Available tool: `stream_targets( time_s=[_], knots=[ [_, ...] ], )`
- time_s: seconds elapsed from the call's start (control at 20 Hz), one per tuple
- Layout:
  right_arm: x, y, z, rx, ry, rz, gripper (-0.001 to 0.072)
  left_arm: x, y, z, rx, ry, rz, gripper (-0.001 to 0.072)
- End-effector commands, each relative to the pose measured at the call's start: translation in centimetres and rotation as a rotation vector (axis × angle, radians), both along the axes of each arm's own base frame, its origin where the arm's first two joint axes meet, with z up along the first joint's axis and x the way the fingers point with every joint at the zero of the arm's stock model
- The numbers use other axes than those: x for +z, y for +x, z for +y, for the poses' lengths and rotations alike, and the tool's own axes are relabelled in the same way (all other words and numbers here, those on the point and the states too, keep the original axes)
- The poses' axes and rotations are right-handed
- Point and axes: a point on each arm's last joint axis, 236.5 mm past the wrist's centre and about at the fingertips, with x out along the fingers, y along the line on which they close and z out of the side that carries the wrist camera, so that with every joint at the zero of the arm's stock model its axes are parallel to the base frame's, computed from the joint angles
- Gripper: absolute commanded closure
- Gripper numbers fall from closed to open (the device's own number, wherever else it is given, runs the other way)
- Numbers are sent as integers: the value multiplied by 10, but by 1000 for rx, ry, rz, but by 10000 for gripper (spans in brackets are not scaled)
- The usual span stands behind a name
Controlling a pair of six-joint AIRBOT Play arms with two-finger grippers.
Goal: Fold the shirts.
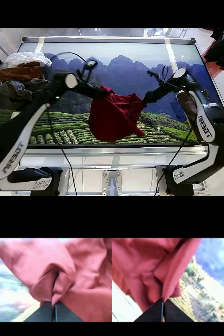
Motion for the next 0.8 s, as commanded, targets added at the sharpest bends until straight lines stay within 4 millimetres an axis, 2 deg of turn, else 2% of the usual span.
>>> stream_targets(
  time_s=[0.0,0.05,0.15,0.25,0.35,0.45,0.55,0.6,0.7,0.75],
  knots=[
    [112,14,-21,-100,-14,-235,700,94,1,60,112,-36,-188,694],
    [151,13,-30,-144,-30,-326,699,125,-4,77,145,-54,-254,693],
    [231,1,-49,-220,-82,-529,700,185,-23,110,212,-86,-393,694],
    [308,-28,-63,-272,-159,-748,700,235,-48,141,277,-104,-517,693],
    [372,-65,-66,-316,-197,-933,700,273,-75,166,337,-111,-625,694],
    [421,-102,-60,-333,-192,-1086,700,300,-100,179,372,-116,-707,694],
    [452,-123,-57,-366,-169,-1207,700,321,-116,181,378,-131,-777,694],
    [461,-128,-57,-377,-164,-1240,701,324,-118,179,375,-146,-786,694],
    [463,-121,-58,-388,-157,-1248,700,311,-108,174,363,-158,-730,694],
    [455,-109,-59,-402,-143,-1211,701,296,-99,169,349,-161,-673,694]
  ],
)
